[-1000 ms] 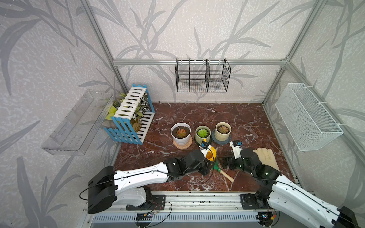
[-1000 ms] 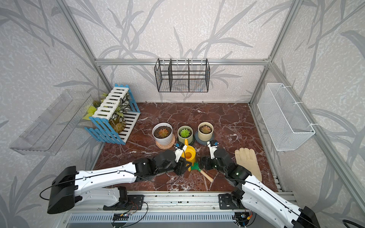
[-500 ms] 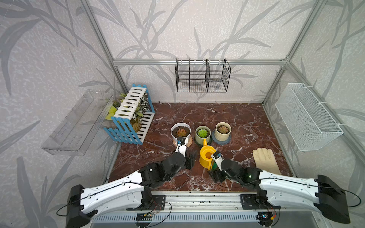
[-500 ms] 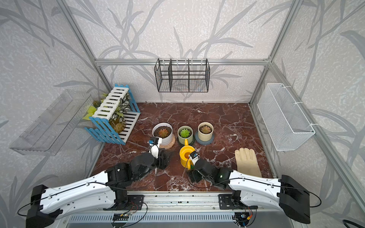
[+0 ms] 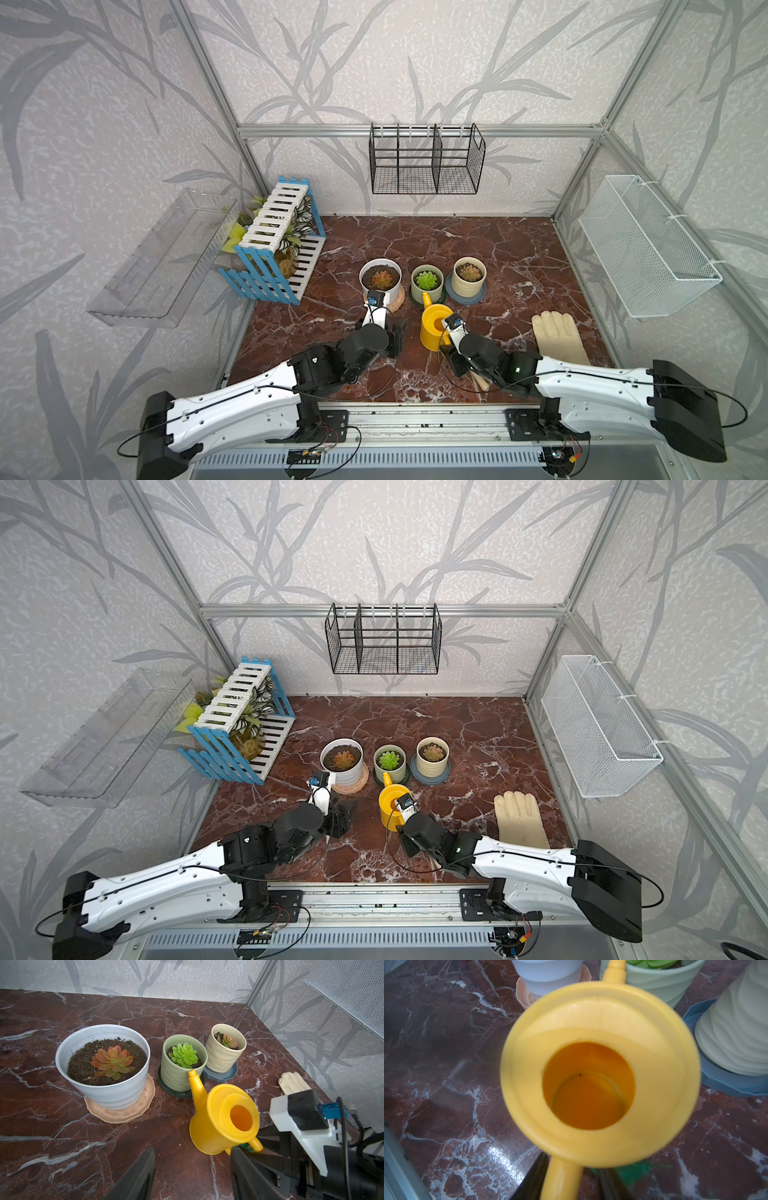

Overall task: Water the succulent around the soil edge
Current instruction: Pick up the watering can from the center of the board.

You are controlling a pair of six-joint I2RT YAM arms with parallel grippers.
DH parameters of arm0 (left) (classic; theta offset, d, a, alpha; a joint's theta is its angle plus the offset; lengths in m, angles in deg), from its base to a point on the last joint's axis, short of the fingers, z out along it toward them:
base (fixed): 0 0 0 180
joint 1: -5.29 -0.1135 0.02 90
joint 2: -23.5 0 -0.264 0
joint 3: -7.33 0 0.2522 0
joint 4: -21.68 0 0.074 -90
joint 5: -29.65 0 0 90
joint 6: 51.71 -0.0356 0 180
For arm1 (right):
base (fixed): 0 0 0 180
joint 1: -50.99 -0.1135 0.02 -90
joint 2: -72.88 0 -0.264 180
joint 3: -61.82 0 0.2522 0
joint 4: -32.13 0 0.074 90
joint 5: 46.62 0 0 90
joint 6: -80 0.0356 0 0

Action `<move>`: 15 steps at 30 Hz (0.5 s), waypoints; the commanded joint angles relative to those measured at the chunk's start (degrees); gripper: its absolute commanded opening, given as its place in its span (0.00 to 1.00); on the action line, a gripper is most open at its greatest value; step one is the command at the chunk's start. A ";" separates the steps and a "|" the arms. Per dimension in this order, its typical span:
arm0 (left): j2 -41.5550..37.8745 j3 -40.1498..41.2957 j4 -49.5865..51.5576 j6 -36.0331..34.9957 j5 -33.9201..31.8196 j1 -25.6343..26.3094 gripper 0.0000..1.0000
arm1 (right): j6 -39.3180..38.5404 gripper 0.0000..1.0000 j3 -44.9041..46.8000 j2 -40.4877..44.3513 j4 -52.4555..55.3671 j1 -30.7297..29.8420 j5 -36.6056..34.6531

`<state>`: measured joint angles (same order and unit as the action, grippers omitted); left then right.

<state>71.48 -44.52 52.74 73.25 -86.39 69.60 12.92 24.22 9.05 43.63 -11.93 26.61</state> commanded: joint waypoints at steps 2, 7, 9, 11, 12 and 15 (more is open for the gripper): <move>-0.76 0.16 1.27 -0.20 -1.42 -0.57 0.61 | -2.12 0.28 -1.75 -1.61 -1.74 -0.33 1.34; -1.67 0.15 1.97 -0.33 -2.59 -0.86 0.67 | -2.97 0.09 -2.76 -1.29 0.33 -0.35 3.24; -2.29 0.45 1.63 -0.41 -3.12 -0.94 0.72 | -3.66 0.02 -3.69 -0.69 2.23 -0.35 3.97; -2.90 0.65 1.28 -0.65 -3.40 -1.07 0.76 | -4.35 0.00 -4.66 0.14 4.34 -0.33 5.31; -3.13 0.60 1.32 -0.68 -3.64 -1.11 0.79 | -4.42 0.00 -5.37 0.84 5.84 -0.30 6.06; -3.80 0.39 1.30 -1.49 -3.76 -1.41 0.98 | -3.30 0.00 -7.60 3.32 10.84 -0.28 9.02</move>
<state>68.58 -44.50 53.88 72.84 -88.73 68.66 9.68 20.27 9.57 49.79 -11.97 32.83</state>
